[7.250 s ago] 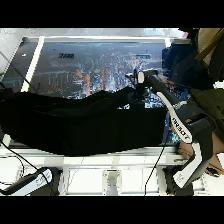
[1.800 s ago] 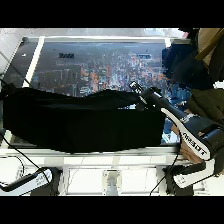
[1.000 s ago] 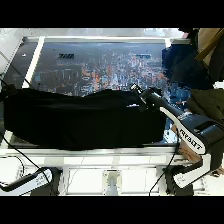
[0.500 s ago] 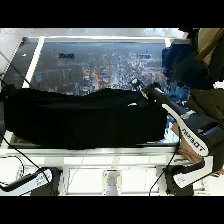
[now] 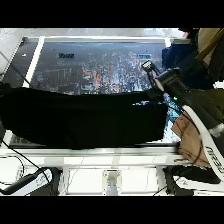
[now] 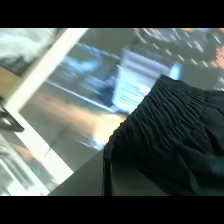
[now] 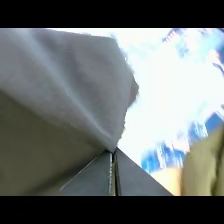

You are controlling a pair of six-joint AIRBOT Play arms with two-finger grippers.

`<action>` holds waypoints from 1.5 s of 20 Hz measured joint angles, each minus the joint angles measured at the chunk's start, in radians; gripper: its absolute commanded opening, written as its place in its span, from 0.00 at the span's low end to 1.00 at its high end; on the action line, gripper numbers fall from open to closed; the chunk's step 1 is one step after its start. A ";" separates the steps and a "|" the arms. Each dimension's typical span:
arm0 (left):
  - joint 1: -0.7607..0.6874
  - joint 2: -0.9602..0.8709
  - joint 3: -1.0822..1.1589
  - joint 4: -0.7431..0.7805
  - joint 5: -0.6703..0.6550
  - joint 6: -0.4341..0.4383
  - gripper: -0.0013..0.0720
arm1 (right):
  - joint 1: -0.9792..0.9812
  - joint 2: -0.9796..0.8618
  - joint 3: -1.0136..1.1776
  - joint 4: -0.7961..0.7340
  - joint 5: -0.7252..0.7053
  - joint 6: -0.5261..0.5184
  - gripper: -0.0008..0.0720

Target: Fold the clothes and pants, and hang the long-sleeved shirts on hangers.

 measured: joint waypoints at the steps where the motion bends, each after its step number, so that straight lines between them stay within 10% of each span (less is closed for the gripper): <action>1: 0.010 0.014 0.000 0.013 0.011 0.000 0.03 | 0.000 0.048 0.002 -0.003 0.028 0.000 0.02; 8: 0.035 0.031 0.000 0.007 0.129 -0.017 0.03 | -0.013 0.217 0.003 0.001 -0.110 0.006 0.02; 17: 0.070 -0.124 0.000 -0.008 0.169 -0.219 0.03 | -0.299 -0.190 0.083 0.314 -0.616 0.056 0.02; 18: 0.069 -0.144 0.000 -0.010 0.173 -0.233 0.07 | -0.313 -0.250 0.124 0.367 -0.656 0.058 0.10; 19: 0.066 -0.161 0.000 -0.014 0.174 -0.245 0.40 | -0.320 -0.304 0.166 0.414 -0.686 0.059 0.41; 20: 0.063 -0.176 0.000 -0.018 0.177 -0.253 1.00 | -0.327 -0.359 0.213 0.466 -0.711 0.060 0.57; 25: 0.065 -0.193 0.010 -0.026 0.209 -0.270 0.98 | -0.346 -0.485 0.400 0.638 -0.717 0.063 0.57; 30: 0.210 -0.042 0.021 -0.038 0.133 -0.143 0.97 | -0.423 -0.391 0.534 0.596 -0.284 -0.018 0.44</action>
